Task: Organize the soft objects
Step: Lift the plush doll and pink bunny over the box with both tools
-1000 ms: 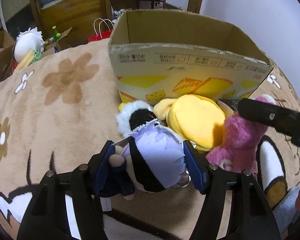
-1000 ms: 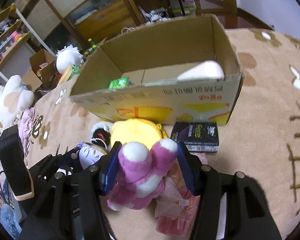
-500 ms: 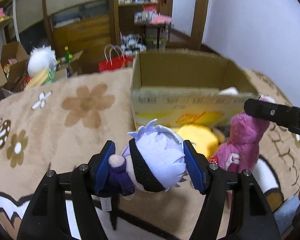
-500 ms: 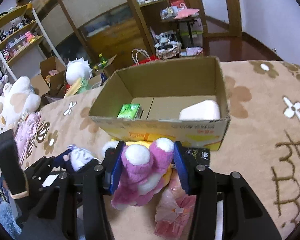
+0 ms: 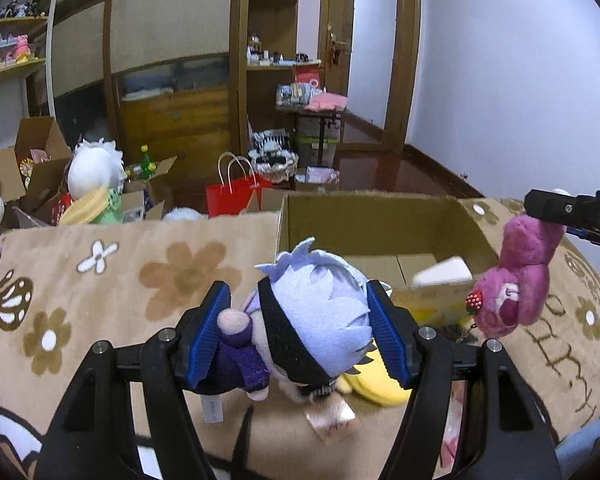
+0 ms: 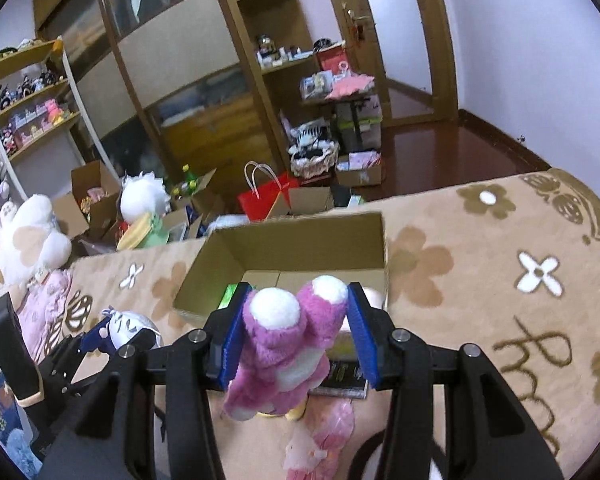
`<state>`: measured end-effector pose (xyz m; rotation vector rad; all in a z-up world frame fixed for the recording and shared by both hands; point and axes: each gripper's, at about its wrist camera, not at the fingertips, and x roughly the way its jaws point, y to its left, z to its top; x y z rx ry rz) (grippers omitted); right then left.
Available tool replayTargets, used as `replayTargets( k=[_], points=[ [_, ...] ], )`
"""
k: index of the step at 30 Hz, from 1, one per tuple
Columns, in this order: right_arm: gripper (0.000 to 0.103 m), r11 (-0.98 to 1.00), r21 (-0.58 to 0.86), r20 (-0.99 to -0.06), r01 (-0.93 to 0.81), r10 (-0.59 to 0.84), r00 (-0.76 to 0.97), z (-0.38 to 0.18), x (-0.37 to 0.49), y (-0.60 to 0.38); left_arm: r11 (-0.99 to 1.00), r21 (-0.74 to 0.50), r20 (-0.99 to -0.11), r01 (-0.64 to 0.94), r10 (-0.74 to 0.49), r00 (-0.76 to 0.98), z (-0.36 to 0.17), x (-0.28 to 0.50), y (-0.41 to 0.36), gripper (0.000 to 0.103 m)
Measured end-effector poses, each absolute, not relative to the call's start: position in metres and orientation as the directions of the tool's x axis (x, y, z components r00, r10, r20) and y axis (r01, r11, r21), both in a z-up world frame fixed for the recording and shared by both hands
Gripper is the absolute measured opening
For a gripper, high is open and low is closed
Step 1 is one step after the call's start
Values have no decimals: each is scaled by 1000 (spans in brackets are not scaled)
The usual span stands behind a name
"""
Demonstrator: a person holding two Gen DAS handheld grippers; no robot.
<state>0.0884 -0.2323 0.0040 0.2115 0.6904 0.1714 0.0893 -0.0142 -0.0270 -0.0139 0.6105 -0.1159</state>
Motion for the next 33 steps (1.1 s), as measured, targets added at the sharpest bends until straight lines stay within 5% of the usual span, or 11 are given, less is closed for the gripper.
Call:
replayTargets(
  k=[17, 33],
  points=[
    [50, 994, 76, -486, -85, 111, 867, 45, 118, -230, 990, 16, -459, 138, -115, 881, 8, 135, -35, 68],
    [50, 994, 73, -581, -80, 108, 807, -7, 148, -231, 982, 2, -509, 188, -161, 846, -23, 171, -42, 70]
  ],
)
